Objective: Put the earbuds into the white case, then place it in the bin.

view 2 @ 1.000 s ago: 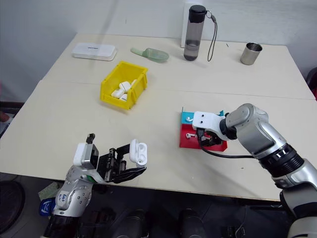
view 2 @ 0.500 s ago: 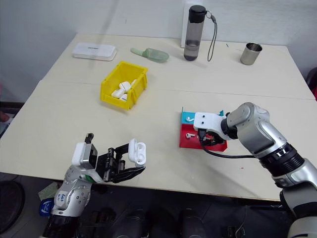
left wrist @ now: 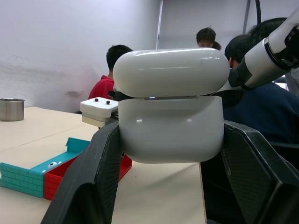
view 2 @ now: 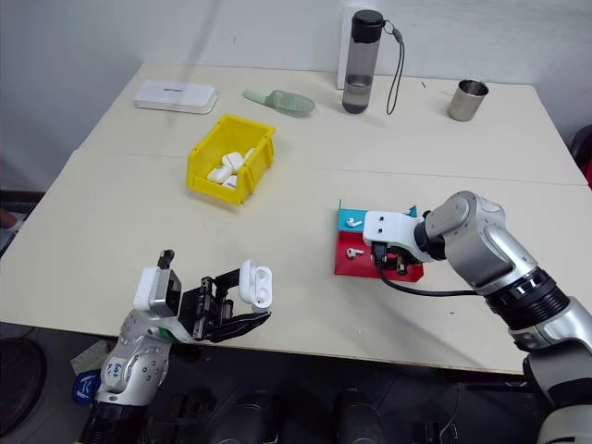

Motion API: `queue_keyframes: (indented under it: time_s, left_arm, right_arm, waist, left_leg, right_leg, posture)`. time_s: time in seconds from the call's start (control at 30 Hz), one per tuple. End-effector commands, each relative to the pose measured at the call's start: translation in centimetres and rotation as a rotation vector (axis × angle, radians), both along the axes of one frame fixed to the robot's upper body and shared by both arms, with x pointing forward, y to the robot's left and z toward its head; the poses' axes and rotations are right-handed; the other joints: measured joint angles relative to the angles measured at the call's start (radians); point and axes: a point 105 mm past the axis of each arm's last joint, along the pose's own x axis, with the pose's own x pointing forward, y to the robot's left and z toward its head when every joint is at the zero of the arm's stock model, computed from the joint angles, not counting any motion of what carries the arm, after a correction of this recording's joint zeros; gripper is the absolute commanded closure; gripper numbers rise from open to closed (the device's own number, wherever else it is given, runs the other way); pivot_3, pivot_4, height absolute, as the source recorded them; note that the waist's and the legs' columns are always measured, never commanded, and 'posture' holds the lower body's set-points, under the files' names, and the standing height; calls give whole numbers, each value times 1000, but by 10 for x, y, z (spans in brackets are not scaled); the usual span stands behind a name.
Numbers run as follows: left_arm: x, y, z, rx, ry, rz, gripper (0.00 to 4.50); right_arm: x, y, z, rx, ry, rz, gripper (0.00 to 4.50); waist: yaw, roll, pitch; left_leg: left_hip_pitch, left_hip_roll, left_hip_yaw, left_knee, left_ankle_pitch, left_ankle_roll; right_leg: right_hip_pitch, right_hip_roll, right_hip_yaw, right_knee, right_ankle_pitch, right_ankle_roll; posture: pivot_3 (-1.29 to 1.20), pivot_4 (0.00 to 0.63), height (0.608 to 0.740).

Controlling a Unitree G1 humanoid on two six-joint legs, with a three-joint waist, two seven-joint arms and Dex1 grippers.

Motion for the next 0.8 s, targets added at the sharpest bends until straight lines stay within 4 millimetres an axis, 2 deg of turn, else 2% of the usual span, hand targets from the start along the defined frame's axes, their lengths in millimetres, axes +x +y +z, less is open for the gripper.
queue_keyframes:
  time_s: [0.03, 0.17, 0.3, 0.47, 0.57, 0.7, 0.8]
  left_arm:
    - [-5, 1, 7, 1, -45, -5, 1744]
    - [-5, 2, 7, 0, -45, -4, 1744]
    - [-5, 2, 8, -1, -42, -8, 1744]
    - [-4, 1, 8, -4, -45, -15, 1744]
    - [-3, 0, 9, -14, -52, -19, 1744]
    - [-3, 1, 13, -33, -41, -60, 1744]
    - [4, 3, 20, -59, -45, -64, 1744]
  right_arm:
    - [-1, -4, 0, -6, 2, -6, 3086]
    - [-1, -4, -1, -3, 7, -6, 3086]
    - [0, -2, -3, 4, 6, -4, 3934]
    - [-1, -2, -1, 17, 0, -11, 3934]
    - [-1, -1, 6, 54, -25, -18, 3934]
    - [-9, -1, 41, 200, -60, 3, 3934]
    - [-21, 5, 72, 404, -88, 94, 3934]
  waist:
    - [0, 0, 0]
    - [0, 0, 0]
    - [0, 0, 0]
    - [-2, 0, 0]
    - [-1, 0, 0]
    - [0, 0, 0]
    - [2, 0, 0]
  left_leg:
    - [0, 0, 0, 0, 0, 0]
    - [0, 0, 0, 0, 0, 0]
    - [0, 0, 0, 0, 0, 0]
    - [0, 0, 0, 0, 0, 0]
    - [0, 0, 0, 0, 0, 0]
    - [0, 0, 1, 0, 0, 0]
    - [-1, 0, 1, 0, 0, 0]
  right_leg:
    - [0, 0, 0, 0, 0, 0]
    - [0, 0, 0, 0, 0, 0]
    - [0, 0, 0, 0, 0, 0]
    - [0, 0, 0, 1, 0, 0]
    - [0, 0, 0, 1, 0, 0]
    - [-1, 0, 1, 1, 0, 0]
    - [-2, 0, 1, 2, 0, 0]
  posture:
    - [0, 150, 740]
    - [0, 150, 740]
    - [0, 150, 740]
    - [0, 150, 740]
    - [0, 150, 740]
    - [0, 150, 740]
    - [0, 150, 740]
